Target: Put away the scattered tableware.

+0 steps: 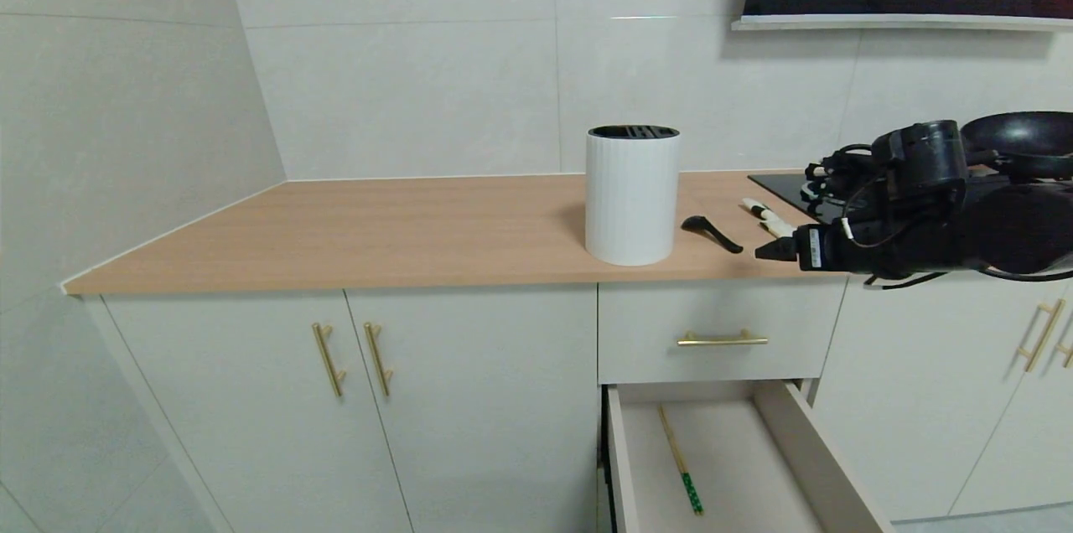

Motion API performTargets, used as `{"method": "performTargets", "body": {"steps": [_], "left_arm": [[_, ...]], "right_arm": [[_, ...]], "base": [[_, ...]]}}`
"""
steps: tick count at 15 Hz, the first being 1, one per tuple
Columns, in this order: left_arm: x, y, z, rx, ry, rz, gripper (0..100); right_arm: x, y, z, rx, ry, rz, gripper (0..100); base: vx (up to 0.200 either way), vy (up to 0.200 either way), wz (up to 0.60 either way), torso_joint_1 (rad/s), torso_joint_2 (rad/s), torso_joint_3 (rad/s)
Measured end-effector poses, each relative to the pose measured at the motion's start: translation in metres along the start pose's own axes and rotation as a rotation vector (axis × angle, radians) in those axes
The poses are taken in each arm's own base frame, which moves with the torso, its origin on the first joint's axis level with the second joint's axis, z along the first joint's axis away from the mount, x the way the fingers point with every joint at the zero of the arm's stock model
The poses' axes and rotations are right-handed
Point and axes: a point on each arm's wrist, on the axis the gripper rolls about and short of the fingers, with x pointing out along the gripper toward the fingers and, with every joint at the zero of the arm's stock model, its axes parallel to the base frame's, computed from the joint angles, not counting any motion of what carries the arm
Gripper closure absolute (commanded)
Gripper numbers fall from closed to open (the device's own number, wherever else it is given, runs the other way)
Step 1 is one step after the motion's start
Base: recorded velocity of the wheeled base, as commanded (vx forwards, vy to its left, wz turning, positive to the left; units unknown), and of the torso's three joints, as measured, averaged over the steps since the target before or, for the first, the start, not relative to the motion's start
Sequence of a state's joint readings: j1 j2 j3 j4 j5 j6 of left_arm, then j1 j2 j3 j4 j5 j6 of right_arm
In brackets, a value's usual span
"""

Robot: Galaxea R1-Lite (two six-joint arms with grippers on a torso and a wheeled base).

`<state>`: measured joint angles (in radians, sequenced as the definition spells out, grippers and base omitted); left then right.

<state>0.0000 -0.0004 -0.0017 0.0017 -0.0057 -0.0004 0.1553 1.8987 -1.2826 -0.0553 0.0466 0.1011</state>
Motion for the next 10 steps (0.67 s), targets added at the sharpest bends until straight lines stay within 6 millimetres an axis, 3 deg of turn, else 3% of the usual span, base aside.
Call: {"method": "performTargets", "body": {"steps": [4, 10], "left_arm": [[0.0, 0.0, 0.0, 0.0, 0.0, 0.0, 0], [0.0, 0.0, 0.0, 0.0, 0.0, 0.0, 0]], "right_arm": [[0.038, -0.009, 0.018, -0.034, -0.074, 0.104, 0], [0.089, -0.015, 0.033, -0.12, -0.13, 0.122, 0]], "base": [[0.0, 0.0, 0.0, 0.0, 0.0, 0.0], [0.0, 0.0, 0.0, 0.0, 0.0, 0.0]]}}
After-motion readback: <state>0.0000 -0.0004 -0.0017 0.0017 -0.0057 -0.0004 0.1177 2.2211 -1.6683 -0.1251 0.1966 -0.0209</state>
